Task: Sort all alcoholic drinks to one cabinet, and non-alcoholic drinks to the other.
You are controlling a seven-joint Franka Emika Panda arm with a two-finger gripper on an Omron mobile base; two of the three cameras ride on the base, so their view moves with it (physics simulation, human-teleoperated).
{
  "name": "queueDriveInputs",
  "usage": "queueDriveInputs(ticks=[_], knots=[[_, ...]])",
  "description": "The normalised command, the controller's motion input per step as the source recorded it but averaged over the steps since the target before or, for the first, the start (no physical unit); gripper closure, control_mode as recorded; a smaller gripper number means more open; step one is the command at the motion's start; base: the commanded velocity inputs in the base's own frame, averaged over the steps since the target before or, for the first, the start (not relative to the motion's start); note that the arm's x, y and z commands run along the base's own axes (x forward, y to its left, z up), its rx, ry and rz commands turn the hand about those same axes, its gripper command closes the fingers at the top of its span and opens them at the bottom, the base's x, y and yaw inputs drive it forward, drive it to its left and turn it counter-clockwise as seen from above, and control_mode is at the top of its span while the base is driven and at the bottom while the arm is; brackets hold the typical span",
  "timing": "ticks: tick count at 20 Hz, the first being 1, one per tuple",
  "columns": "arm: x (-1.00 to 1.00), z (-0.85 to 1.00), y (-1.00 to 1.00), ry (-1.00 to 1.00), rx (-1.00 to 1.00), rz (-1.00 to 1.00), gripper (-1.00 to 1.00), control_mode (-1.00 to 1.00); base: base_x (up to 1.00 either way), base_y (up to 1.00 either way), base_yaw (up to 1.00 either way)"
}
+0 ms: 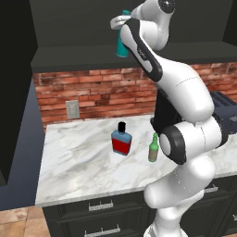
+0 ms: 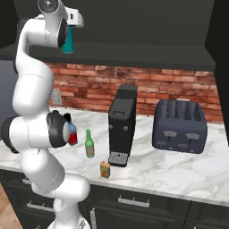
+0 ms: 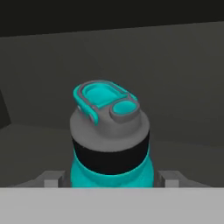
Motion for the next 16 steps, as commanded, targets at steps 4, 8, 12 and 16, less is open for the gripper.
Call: queueDriveInputs(ticks=[4, 8, 12, 16], knots=[[0.04, -0.2, 0.0, 0.0, 0.0, 0.0, -1.0, -1.0, 0.0, 0.0, 0.0], [0.0, -0.1, 0.0, 0.0, 0.0, 0.0, -1.0, -1.0, 0.0, 0.0, 0.0], [-0.21, 0.0, 0.0, 0.0, 0.01, 0.0, -1.0, -1.0, 0.0, 0.0, 0.0], [-0.39, 0.0, -0.03, 0.0, 0.04, 0.0, -1.0, -1.0, 0.0, 0.0, 0.0]])
